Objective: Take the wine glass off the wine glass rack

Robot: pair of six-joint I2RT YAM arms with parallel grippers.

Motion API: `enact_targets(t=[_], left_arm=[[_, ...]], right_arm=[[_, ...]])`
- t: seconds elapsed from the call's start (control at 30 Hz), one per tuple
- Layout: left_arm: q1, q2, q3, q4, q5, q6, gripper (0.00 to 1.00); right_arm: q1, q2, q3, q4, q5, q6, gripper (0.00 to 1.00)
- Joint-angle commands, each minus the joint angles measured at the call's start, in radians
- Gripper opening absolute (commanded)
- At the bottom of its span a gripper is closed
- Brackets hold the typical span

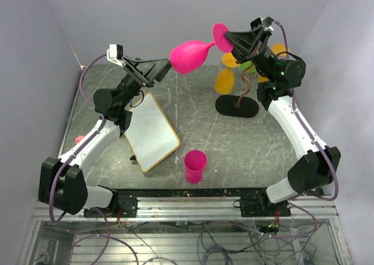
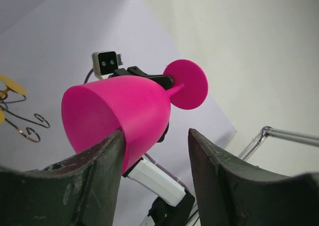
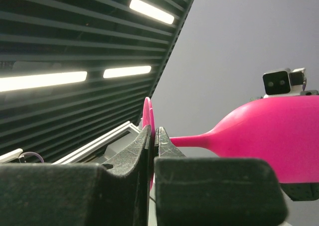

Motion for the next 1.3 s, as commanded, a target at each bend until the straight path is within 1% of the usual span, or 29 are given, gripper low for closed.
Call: enact_targets(t=[0.0, 0.07, 0.17, 0.2, 0.27, 0.3, 0.33, 0.37, 0.4, 0.43, 0.47, 0.57, 0.63, 0.67, 0.8, 0.9, 0.97, 1.0, 1.1, 1.13, 1.2, 1.27], left_arm=[[-0.018, 0.042, 0.073, 0.180, 0.053, -0.096, 0.58], [-0.025, 0.064, 0.079, 0.229, 0.047, -0.135, 0.52], [-0.035, 0.087, 0.098, 0.251, 0.050, -0.168, 0.43], [-0.035, 0.094, 0.101, 0.259, 0.050, -0.177, 0.39], [-0.036, 0.106, 0.104, 0.262, 0.044, -0.192, 0.28], [-0.034, 0.113, 0.106, 0.265, 0.043, -0.199, 0.20], [-0.034, 0.119, 0.109, 0.263, 0.044, -0.201, 0.12], [-0.034, 0.124, 0.111, 0.252, 0.048, -0.194, 0.08], [-0.032, 0.127, 0.111, 0.239, 0.050, -0.184, 0.07], [-0.030, 0.129, 0.108, 0.222, 0.052, -0.176, 0.07], [-0.026, 0.129, 0.101, 0.206, 0.052, -0.166, 0.07], [-0.008, 0.121, 0.081, 0.129, 0.065, -0.117, 0.07], [0.001, 0.106, 0.065, 0.051, 0.076, -0.063, 0.07], [0.006, 0.095, 0.057, 0.006, 0.083, -0.030, 0.07], [0.027, 0.041, 0.041, -0.192, 0.101, 0.117, 0.07], [0.050, -0.017, 0.045, -0.371, 0.100, 0.263, 0.07], [0.063, -0.065, 0.069, -0.582, 0.075, 0.382, 0.07], [0.065, -0.084, 0.095, -0.720, 0.044, 0.461, 0.07], [0.063, -0.097, 0.233, -1.142, -0.105, 0.691, 0.07], [0.063, -0.084, 0.284, -1.278, -0.163, 0.749, 0.07], [0.052, -0.019, 0.409, -1.475, -0.241, 0.878, 0.07], [0.037, 0.067, 0.534, -1.608, -0.275, 0.980, 0.07]], right_arm=[[0.006, -0.004, -0.016, 0.059, 0.019, 0.124, 0.00], [0.006, -0.004, -0.029, 0.051, 0.031, 0.110, 0.00], [0.005, 0.002, -0.035, 0.041, 0.040, 0.078, 0.00], [0.005, 0.004, -0.035, 0.034, 0.038, 0.066, 0.01], [-0.001, 0.007, -0.036, 0.018, 0.044, 0.024, 0.02], [-0.008, 0.005, -0.035, -0.004, 0.043, -0.007, 0.03], [-0.019, -0.001, -0.032, -0.037, 0.043, -0.044, 0.06], [-0.034, -0.008, -0.029, -0.078, 0.040, -0.097, 0.12], [-0.055, -0.019, -0.026, -0.153, 0.036, -0.169, 0.19], [-0.080, -0.040, -0.023, -0.224, 0.038, -0.235, 0.31], [-0.104, -0.057, -0.023, -0.296, 0.044, -0.307, 0.39], [-0.189, -0.110, -0.021, -0.551, 0.097, -0.537, 0.62], [-0.219, -0.136, -0.036, -0.638, 0.146, -0.680, 0.72], [-0.231, -0.141, -0.041, -0.659, 0.159, -0.739, 0.75], [-0.260, -0.137, 0.010, -0.741, 0.143, -1.000, 0.81], [-0.260, -0.148, 0.053, -0.810, 0.166, -1.201, 0.83], [-0.259, -0.156, 0.080, -0.873, 0.195, -1.338, 0.83], [-0.259, -0.163, 0.092, -0.891, 0.195, -1.406, 0.83], [-0.233, -0.177, 0.123, -0.949, 0.238, -1.603, 0.83], [-0.205, -0.177, 0.134, -0.966, 0.256, -1.688, 0.83], [-0.136, -0.168, 0.162, -1.013, 0.340, -1.846, 0.83], [-0.075, -0.149, 0.200, -1.067, 0.408, -1.984, 0.83]])
